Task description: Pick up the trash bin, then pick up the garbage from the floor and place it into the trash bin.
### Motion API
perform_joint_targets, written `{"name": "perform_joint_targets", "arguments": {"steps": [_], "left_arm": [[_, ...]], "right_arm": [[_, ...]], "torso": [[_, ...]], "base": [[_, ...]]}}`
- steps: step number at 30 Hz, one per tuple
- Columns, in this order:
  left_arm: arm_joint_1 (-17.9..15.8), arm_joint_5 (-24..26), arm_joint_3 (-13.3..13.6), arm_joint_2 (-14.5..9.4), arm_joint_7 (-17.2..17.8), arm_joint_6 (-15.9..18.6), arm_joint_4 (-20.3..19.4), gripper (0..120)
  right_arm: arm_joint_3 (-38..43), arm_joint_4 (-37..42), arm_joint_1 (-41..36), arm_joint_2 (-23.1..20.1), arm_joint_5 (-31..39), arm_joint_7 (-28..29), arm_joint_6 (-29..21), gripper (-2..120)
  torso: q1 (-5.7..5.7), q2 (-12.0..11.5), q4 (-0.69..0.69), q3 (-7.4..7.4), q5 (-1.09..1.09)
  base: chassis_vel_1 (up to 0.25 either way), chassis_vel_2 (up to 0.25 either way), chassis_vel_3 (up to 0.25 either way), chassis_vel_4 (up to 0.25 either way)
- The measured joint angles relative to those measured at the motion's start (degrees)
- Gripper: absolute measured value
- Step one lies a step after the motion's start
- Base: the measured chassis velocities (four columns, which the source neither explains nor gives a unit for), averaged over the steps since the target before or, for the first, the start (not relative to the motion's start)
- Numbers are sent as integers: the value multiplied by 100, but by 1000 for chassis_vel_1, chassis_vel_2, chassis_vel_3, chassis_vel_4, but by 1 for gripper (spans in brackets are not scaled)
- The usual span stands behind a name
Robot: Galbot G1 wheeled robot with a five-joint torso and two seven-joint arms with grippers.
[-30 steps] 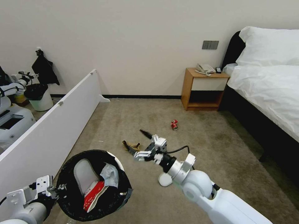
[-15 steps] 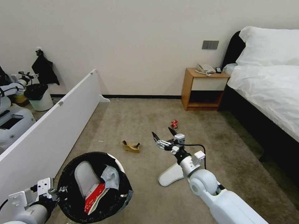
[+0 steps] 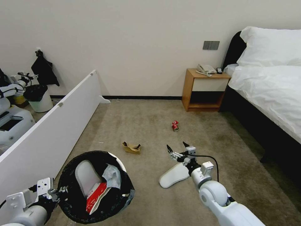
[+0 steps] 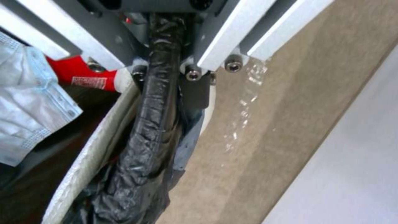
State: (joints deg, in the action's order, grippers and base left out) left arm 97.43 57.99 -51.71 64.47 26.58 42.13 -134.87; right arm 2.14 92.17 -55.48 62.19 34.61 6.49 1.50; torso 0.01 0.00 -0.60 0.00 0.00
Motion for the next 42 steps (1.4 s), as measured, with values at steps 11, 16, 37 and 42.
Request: {"name": "perform_joint_targets", "arguments": {"steps": [11, 16, 37, 42], "left_arm": [[-106, -86, -47, 97, -11, 0, 50, 0], [-128, -87, -76, 113, -3, 0, 33, 0], [-226, -94, -85, 163, 8, 0, 104, 0], [-226, -100, -79, 162, 3, 0, 132, 0]], "right_arm": [[3, -62, -182, 221, 4, 186, -639, 100], [-45, -278, -253, 402, -114, 229, -509, 100], [1130, -774, -1255, 1021, -1136, 81, 789, 100], [1418, -705, -1523, 1093, -1392, 16, 885, 100]], "torso": [[0, 0, -2, 0, -1], [0, 0, -2, 0, -1], [0, 0, -4, 0, 0], [0, 0, -4, 0, 0]], "base": [[0, 0, 0, 0], [0, 0, 0, 0], [0, 0, 0, 0], [0, 0, 0, 0]]}}
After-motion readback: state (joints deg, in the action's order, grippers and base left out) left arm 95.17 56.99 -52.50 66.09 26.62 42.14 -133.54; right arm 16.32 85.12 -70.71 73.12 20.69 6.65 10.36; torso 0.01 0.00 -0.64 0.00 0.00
